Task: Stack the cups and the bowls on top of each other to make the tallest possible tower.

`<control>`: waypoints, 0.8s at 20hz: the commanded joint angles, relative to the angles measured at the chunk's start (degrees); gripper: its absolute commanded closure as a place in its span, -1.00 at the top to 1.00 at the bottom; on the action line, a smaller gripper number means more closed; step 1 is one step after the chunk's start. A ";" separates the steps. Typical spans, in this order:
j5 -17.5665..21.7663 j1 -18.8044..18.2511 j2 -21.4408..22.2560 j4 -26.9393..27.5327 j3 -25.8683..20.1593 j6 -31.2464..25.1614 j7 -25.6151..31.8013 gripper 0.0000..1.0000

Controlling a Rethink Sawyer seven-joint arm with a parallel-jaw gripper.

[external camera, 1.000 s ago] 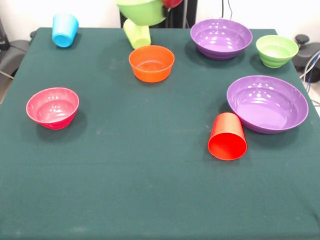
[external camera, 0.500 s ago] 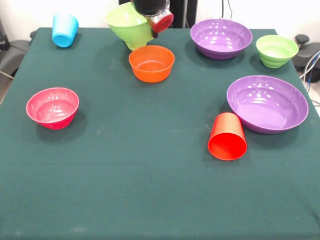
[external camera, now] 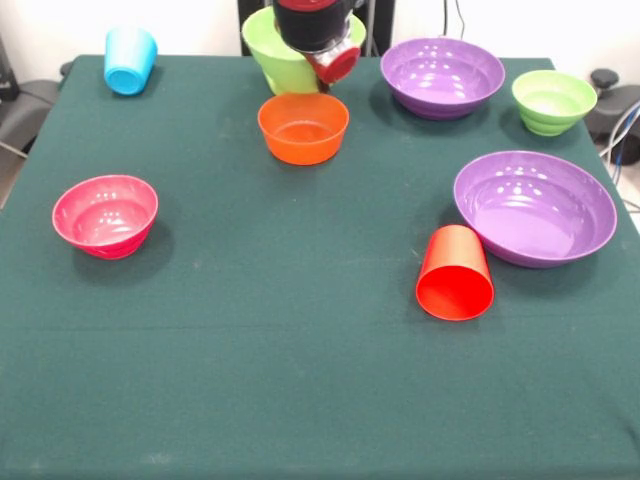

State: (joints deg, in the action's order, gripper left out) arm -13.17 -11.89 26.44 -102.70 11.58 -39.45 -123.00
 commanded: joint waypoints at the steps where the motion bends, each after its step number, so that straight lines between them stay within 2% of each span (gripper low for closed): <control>1: -2.25 -3.69 -2.55 3.00 -11.08 9.79 -1.42 -1.00; 11: 1.84 -5.96 -3.92 7.35 -10.91 8.13 0.71 -1.00; 16: 2.14 -5.82 -5.68 8.46 -11.90 10.58 0.49 -1.00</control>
State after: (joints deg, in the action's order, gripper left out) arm -13.36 -17.54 25.70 -100.69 8.06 -39.26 -123.00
